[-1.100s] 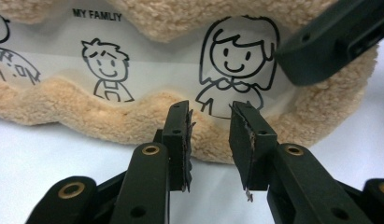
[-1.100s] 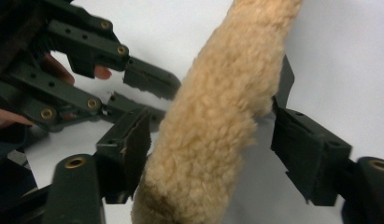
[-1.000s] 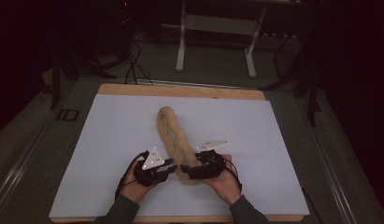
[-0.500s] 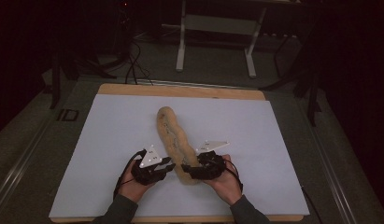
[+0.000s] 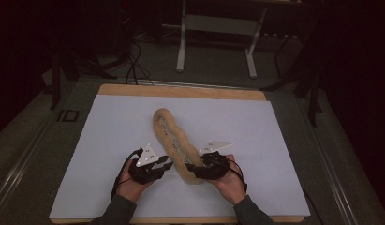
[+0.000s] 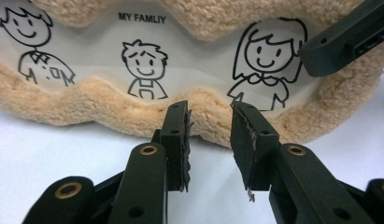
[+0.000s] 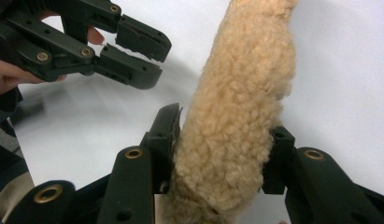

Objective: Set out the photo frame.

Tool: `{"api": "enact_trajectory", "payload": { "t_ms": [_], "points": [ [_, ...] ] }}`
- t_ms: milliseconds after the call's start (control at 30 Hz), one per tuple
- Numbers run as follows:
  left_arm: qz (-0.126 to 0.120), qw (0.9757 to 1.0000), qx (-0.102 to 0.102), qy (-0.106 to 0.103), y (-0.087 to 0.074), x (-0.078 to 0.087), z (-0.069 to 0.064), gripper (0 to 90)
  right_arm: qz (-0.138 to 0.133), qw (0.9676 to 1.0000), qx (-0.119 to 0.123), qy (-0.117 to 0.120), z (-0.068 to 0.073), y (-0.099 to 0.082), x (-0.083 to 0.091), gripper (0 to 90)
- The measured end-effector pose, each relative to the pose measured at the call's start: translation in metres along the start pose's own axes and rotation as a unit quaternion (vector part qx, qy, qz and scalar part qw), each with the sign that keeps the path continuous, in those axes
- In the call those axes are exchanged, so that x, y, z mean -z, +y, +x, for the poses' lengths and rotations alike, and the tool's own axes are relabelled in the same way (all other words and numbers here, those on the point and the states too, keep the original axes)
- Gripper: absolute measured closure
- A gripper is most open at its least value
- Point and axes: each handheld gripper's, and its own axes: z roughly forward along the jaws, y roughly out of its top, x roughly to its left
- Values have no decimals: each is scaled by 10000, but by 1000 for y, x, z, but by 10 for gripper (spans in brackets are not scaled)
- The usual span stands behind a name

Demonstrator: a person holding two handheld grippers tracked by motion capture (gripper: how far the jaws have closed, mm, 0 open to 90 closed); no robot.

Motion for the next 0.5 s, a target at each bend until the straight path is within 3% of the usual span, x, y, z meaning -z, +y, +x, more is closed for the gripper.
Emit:
{"api": "enact_trajectory", "payload": {
  "t_ms": [333, 500],
  "points": [
    [-37, 9999, 98, 119, 0, 5, 7, 664, -47, 10000, 15, 51, -5, -1, 1, 591],
    [-93, 9995, 98, 302, -1, 8, 10, 658, -36, 9999, 100, 60, -5, -1, 2, 599]
  ]
}}
